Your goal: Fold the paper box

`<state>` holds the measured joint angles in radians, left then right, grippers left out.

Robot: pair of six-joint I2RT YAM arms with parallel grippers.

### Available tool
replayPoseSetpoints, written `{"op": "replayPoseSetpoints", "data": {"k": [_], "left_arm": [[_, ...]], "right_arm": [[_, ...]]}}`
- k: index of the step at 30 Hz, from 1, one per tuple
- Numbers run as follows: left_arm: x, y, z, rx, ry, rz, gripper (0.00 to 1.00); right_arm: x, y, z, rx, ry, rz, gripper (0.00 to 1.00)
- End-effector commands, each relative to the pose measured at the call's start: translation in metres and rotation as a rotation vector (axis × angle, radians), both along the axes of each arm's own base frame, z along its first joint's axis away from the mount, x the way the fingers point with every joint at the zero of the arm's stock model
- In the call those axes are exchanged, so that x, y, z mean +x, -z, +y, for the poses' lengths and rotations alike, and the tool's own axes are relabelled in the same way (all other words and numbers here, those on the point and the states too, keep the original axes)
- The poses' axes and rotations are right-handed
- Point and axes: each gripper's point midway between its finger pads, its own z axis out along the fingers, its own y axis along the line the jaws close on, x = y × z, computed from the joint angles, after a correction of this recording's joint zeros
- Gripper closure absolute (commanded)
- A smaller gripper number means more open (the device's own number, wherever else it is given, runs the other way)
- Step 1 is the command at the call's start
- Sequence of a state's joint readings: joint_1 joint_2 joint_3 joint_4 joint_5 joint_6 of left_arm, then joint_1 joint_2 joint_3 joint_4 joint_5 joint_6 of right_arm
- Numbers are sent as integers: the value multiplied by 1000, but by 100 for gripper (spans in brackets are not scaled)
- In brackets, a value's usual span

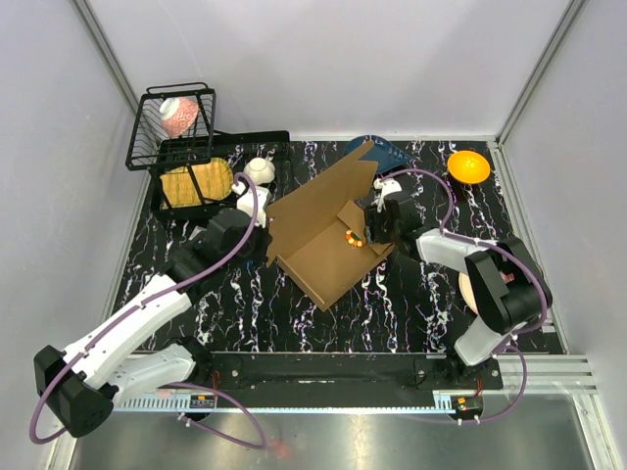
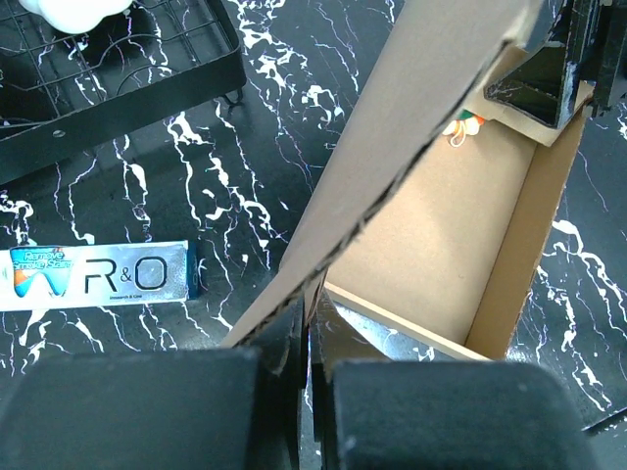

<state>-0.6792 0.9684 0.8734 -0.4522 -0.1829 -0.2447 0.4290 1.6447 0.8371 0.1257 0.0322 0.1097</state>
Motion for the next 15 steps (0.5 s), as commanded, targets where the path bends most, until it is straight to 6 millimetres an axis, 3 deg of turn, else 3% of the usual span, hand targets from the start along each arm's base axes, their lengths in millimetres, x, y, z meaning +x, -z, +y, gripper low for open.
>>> {"op": "replayPoseSetpoints", "data": {"k": [1,5,8,15], "left_arm": [[-7,18,4,54,32,41,100],[-4,17,5,61,26,33,100],[-1,18,7,63,9,28,100],[2,22,7,-2,-40,13,100]], "right_arm": [[11,-4,5,14,5,-3,43],[1,6,3,27,19,37,56],[-10,-1,4,86,44,40,62],[-43,-46,5,149,48,-14,82]]}}
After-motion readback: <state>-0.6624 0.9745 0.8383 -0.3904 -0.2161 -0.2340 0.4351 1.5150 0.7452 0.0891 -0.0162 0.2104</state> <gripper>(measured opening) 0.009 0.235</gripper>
